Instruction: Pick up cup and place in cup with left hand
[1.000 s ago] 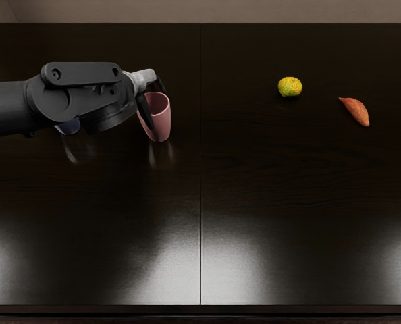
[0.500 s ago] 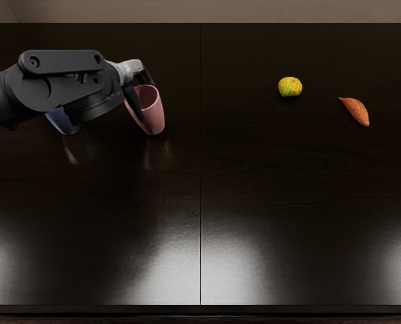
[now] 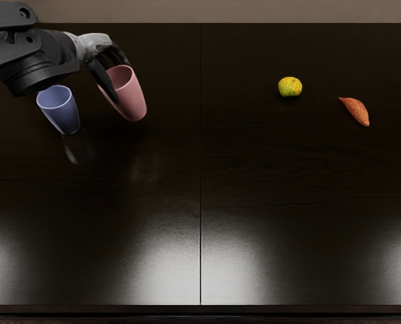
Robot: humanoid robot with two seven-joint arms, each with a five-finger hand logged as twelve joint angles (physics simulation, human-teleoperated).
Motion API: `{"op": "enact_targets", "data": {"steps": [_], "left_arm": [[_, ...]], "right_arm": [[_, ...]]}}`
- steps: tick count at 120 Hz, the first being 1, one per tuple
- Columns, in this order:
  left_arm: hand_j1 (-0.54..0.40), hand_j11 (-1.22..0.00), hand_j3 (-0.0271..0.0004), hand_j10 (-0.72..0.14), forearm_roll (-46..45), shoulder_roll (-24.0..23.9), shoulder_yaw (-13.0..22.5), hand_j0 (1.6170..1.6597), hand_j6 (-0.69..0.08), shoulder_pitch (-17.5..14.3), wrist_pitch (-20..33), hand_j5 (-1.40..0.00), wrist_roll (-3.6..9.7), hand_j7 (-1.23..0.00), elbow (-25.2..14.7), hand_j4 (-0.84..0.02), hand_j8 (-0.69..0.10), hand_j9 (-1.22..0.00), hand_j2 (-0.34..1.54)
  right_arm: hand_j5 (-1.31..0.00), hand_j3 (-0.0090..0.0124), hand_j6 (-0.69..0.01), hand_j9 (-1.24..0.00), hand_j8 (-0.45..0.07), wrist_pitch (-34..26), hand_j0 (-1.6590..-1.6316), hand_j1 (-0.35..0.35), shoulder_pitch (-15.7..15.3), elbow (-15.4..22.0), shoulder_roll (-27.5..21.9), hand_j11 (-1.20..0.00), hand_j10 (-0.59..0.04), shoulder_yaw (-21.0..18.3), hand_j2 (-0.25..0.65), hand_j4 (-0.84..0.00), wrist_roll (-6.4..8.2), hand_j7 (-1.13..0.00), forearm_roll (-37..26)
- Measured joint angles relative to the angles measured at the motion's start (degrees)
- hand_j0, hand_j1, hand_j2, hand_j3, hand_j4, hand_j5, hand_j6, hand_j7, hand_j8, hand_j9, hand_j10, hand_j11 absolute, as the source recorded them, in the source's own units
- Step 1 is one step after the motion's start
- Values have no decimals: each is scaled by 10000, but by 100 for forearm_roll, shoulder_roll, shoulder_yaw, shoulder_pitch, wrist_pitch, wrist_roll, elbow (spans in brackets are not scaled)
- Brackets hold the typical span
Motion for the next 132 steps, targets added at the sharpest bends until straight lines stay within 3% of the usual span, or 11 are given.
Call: {"op": "enact_targets", "data": {"steps": [5, 27, 132], "left_arm": [[-1467, -6277, 0, -4785, -13, 77, -18, 16575, -3774, -64, -63, -6144, 1, -6353, -23, -4785, -3711, -6281, 2876], [-1428, -6281, 0, -4759, -5, 306, -47, 16572, -3443, -123, -202, -6309, 5, -6249, -56, -4591, -3675, -6281, 2270], [-1464, -6228, 0, -4753, 121, 1533, 25, 16576, -3594, -167, -315, -6239, -3, -6051, -57, -4696, -3825, -6229, 2452]], "right_arm": [[-219, 0, -169, -219, -169, 0, -16581, -3289, 0, 0, 0, -219, -169, 0, -35, -169, 0, -218, 0], [-219, 0, -169, -219, -169, 0, -16581, -3289, 0, -1, 0, -219, -168, 0, -34, -169, 0, -218, 0], [-219, 0, -169, -219, -169, 0, -16581, -3289, 0, 1, 0, -219, -169, 0, -34, -169, 0, -218, 0]]}}
